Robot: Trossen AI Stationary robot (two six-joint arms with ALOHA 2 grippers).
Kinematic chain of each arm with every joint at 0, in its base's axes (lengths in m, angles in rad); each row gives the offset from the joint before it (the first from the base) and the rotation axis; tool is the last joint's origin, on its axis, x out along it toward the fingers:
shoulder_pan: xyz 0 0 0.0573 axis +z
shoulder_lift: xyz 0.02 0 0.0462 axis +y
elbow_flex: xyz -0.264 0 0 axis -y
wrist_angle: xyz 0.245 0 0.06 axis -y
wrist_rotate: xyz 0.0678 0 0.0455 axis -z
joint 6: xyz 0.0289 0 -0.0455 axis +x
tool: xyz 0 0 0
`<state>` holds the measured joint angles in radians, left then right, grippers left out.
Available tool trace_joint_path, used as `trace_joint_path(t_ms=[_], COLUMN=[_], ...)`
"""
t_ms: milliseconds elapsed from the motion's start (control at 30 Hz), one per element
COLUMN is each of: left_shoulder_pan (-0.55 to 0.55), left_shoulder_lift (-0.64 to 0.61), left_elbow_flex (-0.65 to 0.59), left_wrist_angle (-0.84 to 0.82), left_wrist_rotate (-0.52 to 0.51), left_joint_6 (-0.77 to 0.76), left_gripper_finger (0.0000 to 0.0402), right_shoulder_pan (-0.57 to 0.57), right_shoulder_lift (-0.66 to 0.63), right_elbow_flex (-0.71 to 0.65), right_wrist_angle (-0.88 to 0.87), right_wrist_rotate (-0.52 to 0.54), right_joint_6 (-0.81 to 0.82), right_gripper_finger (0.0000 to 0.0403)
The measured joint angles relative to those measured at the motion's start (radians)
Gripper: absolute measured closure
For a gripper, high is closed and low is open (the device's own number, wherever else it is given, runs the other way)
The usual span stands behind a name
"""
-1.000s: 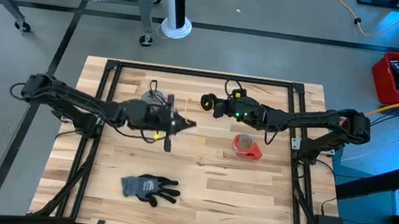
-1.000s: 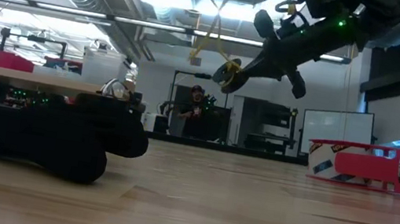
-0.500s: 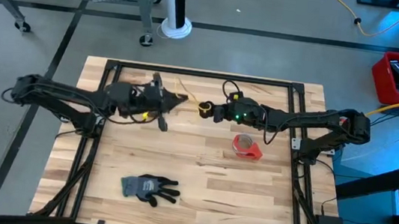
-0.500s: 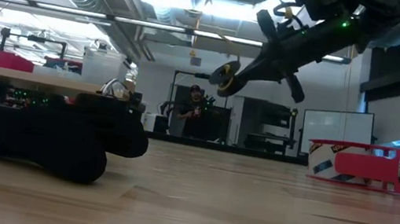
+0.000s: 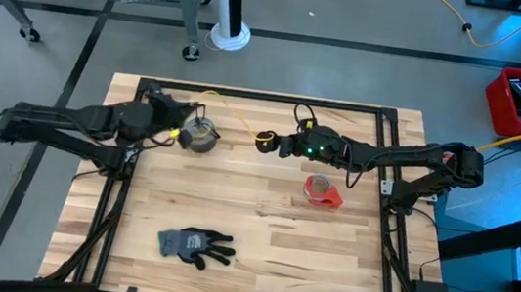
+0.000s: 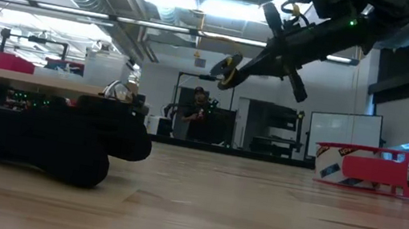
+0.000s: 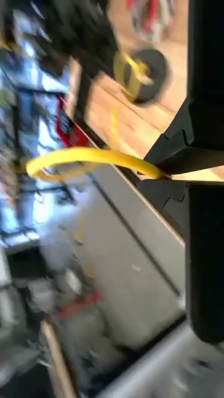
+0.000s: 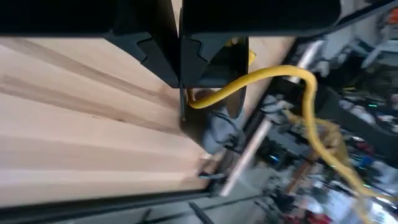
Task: Coil cords
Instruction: Uncoil the yellow wire from the spool
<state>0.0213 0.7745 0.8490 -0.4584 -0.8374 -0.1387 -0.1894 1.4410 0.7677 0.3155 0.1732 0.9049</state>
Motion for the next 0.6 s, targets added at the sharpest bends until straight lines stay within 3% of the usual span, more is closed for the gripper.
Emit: trace_joint_path(t_ms=[133,367,600], left_shoulder_pan=[0.000,0.000,-0.002], left_shoulder_lift=[-0.059,-0.088,-0.059], left_elbow_flex=[0.000,0.000,-0.022], left_wrist_angle=[-0.189,-0.433,-0.543], left_wrist_rotate=[-0.109,-0.114,0.057], left_joint_6=[-0.165,-0.473,-0.677], left_gripper_finger=[0.0401,0.0401,0.0401], right_shoulder_pan=[0.000,0.000,0.000], right_shoulder_lift=[0.000,0.000,0.000], right_elbow_flex=[0.000,0.000,0.000], right_wrist_angle=[0.059,0.172,0.390], right_wrist_rotate=[-0.105,-0.268,-0.277], right_joint_6=[-0.015,-0.015,-0.019], right_gripper_finger=[0.0402,0.0402,0.0402])
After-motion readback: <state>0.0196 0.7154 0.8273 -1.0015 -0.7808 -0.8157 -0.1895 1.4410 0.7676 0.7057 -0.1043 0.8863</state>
